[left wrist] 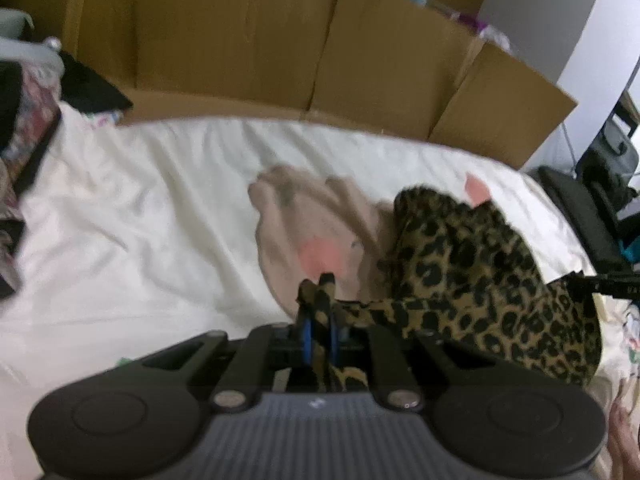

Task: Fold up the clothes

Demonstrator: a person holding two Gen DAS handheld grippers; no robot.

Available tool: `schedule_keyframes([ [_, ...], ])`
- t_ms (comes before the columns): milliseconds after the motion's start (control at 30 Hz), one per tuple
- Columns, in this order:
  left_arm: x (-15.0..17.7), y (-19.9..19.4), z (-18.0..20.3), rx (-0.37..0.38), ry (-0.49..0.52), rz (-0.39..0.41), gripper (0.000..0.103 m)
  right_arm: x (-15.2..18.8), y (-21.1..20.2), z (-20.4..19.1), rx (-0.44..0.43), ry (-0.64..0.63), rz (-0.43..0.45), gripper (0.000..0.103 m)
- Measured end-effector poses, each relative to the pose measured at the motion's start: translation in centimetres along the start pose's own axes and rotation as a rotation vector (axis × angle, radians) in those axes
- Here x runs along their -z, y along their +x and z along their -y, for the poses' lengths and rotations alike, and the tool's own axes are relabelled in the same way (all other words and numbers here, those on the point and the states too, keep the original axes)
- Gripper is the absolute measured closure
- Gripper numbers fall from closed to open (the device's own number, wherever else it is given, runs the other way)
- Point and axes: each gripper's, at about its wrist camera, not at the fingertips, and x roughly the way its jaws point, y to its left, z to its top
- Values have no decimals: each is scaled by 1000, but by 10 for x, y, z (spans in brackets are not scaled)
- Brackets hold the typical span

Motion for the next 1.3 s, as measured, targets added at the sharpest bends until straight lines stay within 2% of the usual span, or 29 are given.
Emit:
schedule_keyframes([
  [233, -17, -27, 4, -10, -15, 72, 94, -10, -31, -7, -8, 25, 86, 97],
  [600, -55, -20, 6, -39, -10, 121, 94, -43, -31, -8, -16, 28, 137, 97],
  [967, -74, 3, 5, -42, 0, 121, 94, -60, -14, 3, -2, 53, 125, 97],
  [1300, -83, 30, -6, -49, -14, 86, 94, -72, 14, 10, 4, 74, 84, 97],
])
